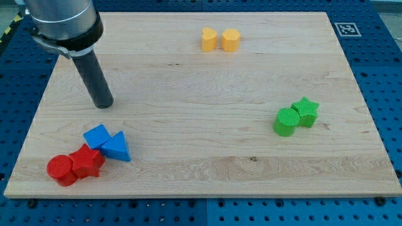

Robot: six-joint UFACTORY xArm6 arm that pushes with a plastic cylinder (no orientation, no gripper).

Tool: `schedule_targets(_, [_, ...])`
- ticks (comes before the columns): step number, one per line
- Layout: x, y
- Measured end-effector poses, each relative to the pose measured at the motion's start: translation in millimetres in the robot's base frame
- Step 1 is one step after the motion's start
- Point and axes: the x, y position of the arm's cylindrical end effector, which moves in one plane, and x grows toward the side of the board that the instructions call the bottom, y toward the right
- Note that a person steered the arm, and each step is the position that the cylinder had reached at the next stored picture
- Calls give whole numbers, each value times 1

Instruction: Separate the blue blocks from the red star

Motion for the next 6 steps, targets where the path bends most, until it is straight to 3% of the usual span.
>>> schedule_targets(2, [-6,-29])
schedule_targets(3, [13,-72])
schedule_targets(4, [54,-77])
schedule_targets(6, [84,-13])
